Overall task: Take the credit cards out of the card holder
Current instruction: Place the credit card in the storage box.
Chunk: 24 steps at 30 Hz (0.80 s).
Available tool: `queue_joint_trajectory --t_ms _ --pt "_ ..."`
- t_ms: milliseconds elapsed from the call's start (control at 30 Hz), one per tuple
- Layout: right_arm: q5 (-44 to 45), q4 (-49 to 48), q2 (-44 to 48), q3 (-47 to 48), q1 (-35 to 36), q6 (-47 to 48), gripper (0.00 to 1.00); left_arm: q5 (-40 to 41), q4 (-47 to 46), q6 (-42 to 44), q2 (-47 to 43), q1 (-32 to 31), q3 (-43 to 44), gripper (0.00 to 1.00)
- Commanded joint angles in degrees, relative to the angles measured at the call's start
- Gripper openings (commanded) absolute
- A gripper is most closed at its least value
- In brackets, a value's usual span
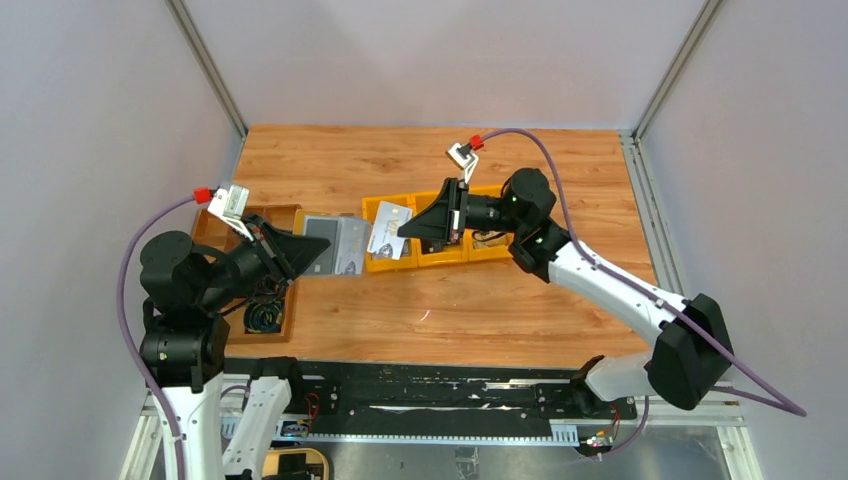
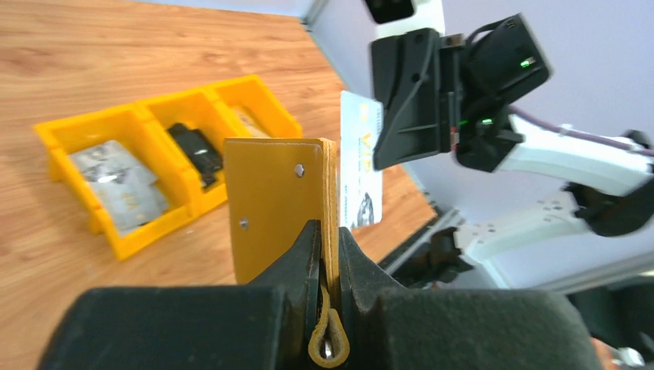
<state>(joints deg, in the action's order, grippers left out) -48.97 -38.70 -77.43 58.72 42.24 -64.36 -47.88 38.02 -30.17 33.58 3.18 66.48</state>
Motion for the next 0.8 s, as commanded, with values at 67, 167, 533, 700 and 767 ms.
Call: queue_joint_trajectory --t_ms 67,167,533,700,767 --pt "8.23 36.94 -0.51 7.14 -2.89 25.07 0.0 14.86 8.37 14.8 1.95 -0.2 5.09 0.0" --pt "12.56 42.48 -5.7 9.91 -2.82 29.1 0.0 13.71 9.59 16.58 2.37 -0.21 5.36 0.0" --pt "23.82 57.48 -33.33 32.81 -1.46 39.1 0.0 6.49 12.01 18.5 0.99 -0.19 4.5 0.0" --pt "26.24 61.45 -43.74 42.59 -1.37 40.74 0.0 3.88 12.09 18.87 0.72 -0.19 3.94 0.0" --pt "26.65 62.33 -46.76 45.24 -1.27 40.93 0.0 3.07 12.1 18.92 0.75 -0.21 3.92 0.0"
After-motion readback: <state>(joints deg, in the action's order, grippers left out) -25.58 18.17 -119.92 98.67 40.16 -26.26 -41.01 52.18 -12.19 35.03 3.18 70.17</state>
